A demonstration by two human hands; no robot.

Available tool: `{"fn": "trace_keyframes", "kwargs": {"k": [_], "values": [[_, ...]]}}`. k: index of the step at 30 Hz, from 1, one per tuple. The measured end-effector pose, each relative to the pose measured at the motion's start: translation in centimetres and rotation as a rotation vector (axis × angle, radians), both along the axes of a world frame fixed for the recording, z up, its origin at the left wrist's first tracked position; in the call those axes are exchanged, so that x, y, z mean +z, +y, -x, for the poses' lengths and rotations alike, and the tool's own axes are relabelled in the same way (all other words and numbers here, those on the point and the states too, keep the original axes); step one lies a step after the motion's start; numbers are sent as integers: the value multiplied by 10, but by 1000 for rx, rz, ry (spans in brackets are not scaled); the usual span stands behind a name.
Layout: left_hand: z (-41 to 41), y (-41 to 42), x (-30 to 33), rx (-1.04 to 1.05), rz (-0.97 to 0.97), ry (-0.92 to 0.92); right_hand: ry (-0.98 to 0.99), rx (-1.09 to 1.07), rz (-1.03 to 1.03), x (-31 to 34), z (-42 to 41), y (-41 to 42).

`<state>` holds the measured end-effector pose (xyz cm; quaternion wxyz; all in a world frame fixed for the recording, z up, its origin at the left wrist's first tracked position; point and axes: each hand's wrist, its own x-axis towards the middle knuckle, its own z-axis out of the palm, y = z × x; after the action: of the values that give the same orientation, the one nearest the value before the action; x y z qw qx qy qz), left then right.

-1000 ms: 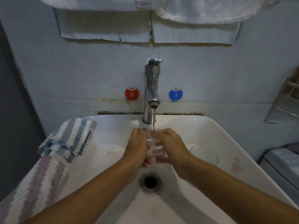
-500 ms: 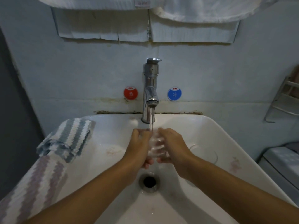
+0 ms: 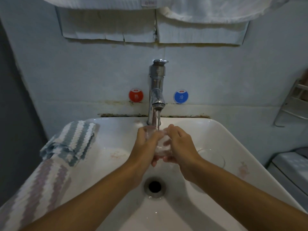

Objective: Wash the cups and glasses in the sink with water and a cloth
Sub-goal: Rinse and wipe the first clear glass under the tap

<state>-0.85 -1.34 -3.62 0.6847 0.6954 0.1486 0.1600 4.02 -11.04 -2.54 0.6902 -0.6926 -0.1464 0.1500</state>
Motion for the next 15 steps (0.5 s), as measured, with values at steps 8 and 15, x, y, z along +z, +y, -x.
{"fn": "trace_keyframes", "kwargs": {"k": [8,15], "values": [[3,13,2,130,62,76,-37,181,-47,-7,6,7],[4,8,5,96,-6,-26,-111,14,-39,-8,4,7]]}}
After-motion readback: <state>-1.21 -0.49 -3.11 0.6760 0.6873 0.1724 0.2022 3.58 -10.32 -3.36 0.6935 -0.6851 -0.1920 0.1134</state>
